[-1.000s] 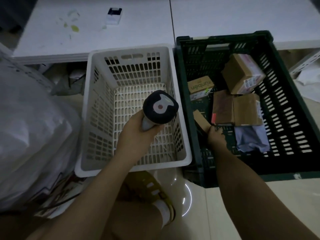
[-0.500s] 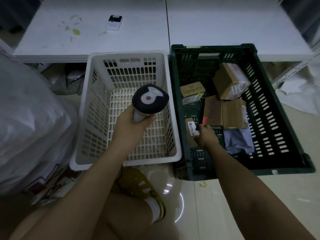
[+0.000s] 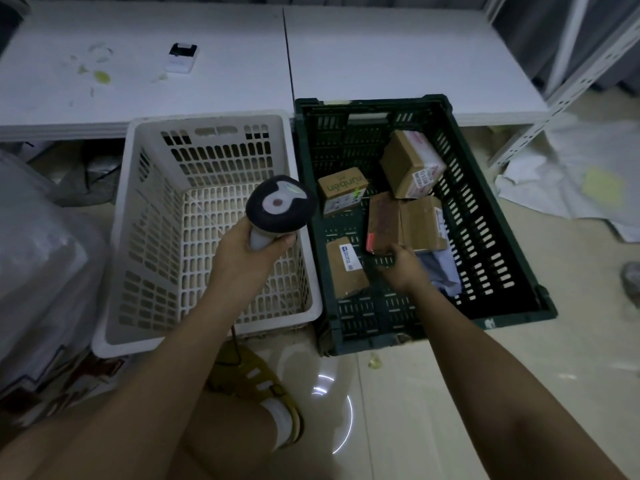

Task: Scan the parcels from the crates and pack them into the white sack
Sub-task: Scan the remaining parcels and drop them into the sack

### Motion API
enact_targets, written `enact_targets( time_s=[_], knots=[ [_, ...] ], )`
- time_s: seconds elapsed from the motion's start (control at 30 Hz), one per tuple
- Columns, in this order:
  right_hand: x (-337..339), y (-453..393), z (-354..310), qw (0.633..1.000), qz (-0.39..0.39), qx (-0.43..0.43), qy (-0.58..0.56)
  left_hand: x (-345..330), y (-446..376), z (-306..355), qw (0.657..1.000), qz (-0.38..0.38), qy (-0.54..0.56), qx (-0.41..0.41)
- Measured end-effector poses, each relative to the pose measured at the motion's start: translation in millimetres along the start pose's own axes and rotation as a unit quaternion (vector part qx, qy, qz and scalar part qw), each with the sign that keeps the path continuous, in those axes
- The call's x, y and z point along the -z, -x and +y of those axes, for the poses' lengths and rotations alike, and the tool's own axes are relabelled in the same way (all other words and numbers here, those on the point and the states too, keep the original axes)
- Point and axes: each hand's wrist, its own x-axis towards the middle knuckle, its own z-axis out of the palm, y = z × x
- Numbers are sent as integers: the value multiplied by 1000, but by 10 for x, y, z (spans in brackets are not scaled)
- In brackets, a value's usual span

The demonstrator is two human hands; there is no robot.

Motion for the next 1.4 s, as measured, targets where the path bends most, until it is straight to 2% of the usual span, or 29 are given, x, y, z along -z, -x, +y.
enact_targets(
  time_s=[0.47,0.57,0.67,0.87,1.0,1.1,1.27,1.4],
  knots=[
    [535,-201,300,991,81,-53,-93,-393,-151,210,1000,-6,-6,-23],
    [436,-476,524,982,66,-105,-139,-427,-193,139,1000,7,-7,-9],
    [230,-768,825,977,67,-147,-136,-417,-212,68,1000,3,-13,6],
    [212,-661,545,968,41,-221,-116,-324,-267,-13,999,22,-4,33],
    [129,-754,593,956,114,-220,-159,-320,-297,-28,998,43,17,34],
    [75,-812,565,947,130,-202,-211,-348,-293,-21,999,36,15,35],
    [31,-884,396,945,186,-192,-190,-385,-262,-5,1000,7,8,29],
    [71,-748,172,926,220,-196,-236,-358,-267,-9,999,8,10,33]
  ],
)
